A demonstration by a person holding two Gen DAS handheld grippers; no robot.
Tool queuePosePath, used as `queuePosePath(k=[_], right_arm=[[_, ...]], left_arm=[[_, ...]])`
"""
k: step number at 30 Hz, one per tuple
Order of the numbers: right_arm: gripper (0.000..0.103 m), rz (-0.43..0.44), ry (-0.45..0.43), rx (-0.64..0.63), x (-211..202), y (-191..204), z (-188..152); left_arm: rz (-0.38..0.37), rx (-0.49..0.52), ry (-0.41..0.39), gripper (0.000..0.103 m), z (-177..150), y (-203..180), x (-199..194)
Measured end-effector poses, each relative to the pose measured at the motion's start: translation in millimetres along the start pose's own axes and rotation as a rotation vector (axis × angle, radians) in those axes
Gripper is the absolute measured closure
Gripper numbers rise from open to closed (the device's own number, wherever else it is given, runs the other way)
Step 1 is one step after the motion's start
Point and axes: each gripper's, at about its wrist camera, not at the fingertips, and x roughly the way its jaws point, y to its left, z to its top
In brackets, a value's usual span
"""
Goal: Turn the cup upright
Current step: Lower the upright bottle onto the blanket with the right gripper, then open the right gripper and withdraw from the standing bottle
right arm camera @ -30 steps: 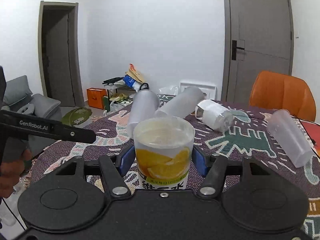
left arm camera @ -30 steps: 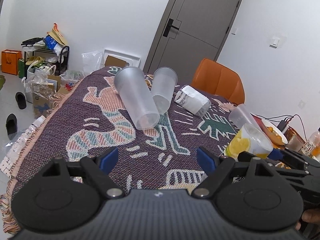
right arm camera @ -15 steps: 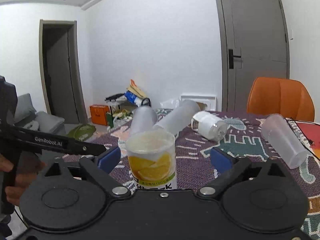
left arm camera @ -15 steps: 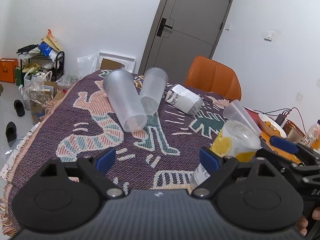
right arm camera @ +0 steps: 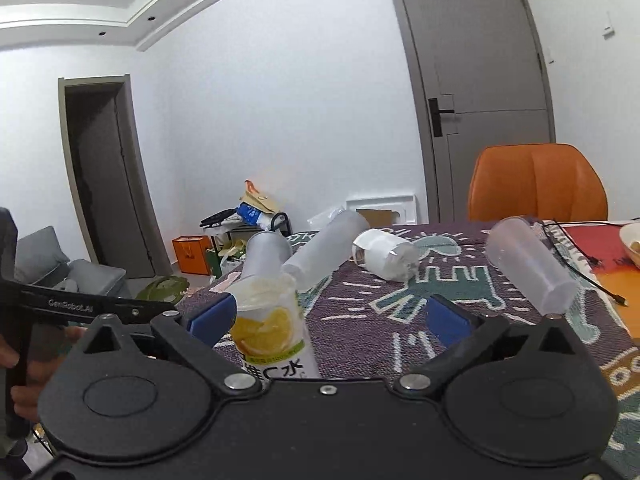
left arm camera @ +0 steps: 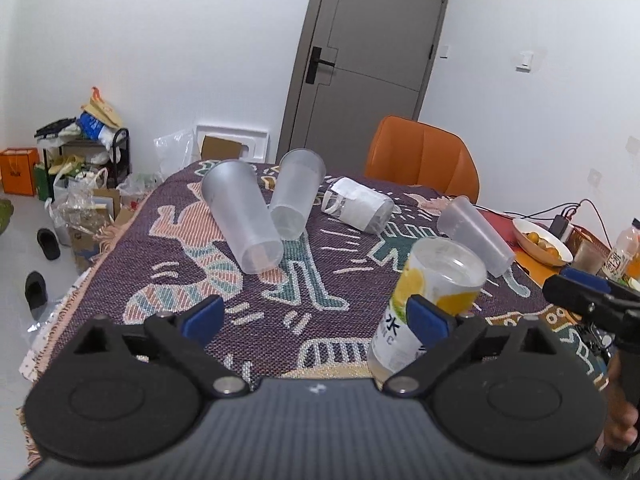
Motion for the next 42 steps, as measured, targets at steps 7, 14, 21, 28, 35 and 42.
queuePosePath(k=[7,14,21,28,35,42], right_arm=[[0.000,-0.029,0.022,0.007,-14.9,-13.9,-3.1],[0.000,-0.040,0.063,0.007,-25.9,-15.0,-12.0],[0.000,-0.043,0.080,-0.015,-29.5,-9.1,-17.6],[0.000,-0.038,0.098,0.000,-30.0,-11.5,-19.6],[0.000,-0.048,0.107,0.036,-30.9,-18.6,-19.6],[0.000,-0.044,0.106,0.033,-31.8,-18.3,-20.2]], left_arm=[[0.005,0.075,-0.023,0.005,-3.7,-15.5,-15.5],[0.000,0.096,-0.015,0.005,-15.9,-15.6,-25.5],[0.018,0.099,-0.015,0.005,-24.4,-10.6,-31.6],[0.035,0.115,-0.007,0.005,-26.2,-12.0,-32.6],[0.036,0.127,-0.003,0.005,-26.6,-15.7,-32.4],[0.037,0.127,-0.004,0.005,-26.5,-16.9,-31.8]])
